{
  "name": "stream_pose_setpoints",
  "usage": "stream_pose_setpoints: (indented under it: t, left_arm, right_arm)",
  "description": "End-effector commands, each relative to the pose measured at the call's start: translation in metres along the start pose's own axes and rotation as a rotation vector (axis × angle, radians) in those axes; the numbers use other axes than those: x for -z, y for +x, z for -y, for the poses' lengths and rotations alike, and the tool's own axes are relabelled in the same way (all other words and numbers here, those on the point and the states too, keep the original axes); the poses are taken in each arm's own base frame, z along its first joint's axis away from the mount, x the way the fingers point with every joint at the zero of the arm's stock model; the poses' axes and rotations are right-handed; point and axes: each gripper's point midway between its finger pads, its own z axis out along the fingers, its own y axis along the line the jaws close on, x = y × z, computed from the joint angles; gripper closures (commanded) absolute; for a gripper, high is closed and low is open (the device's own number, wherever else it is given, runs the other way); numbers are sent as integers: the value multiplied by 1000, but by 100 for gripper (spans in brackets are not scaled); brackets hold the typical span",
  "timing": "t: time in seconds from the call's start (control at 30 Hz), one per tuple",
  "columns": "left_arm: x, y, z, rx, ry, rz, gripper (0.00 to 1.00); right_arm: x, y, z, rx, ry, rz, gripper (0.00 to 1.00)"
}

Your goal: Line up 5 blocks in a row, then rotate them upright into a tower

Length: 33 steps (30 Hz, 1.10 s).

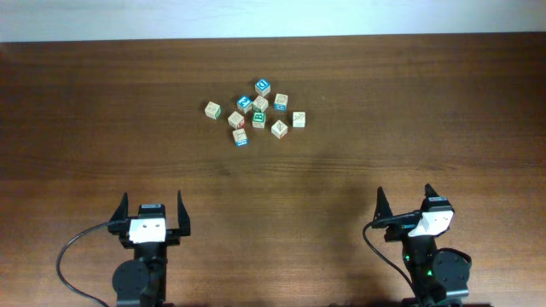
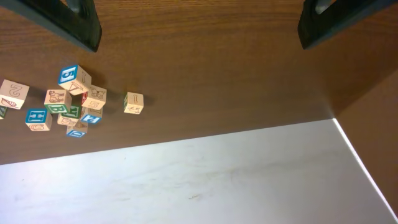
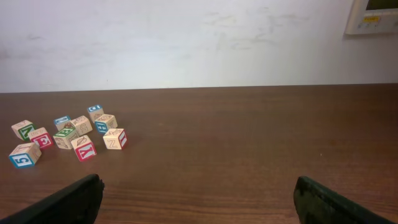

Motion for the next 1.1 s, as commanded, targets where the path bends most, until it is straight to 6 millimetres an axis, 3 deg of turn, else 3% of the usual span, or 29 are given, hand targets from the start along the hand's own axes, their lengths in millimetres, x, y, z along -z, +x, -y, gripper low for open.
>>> stream_pose_setpoints:
  t: [0.0, 0.53, 1.07]
  left_arm:
    - [0, 1, 0, -12, 3, 4, 1]
    - [0, 0, -4, -11, -21, 5, 1]
    - [1, -15, -5, -6, -22, 68, 1]
  right_arm:
    - [0, 3, 1, 7, 3, -4, 2]
    - [0, 3, 2, 7, 6, -4, 2]
    - [0, 1, 1, 7, 2, 3, 2]
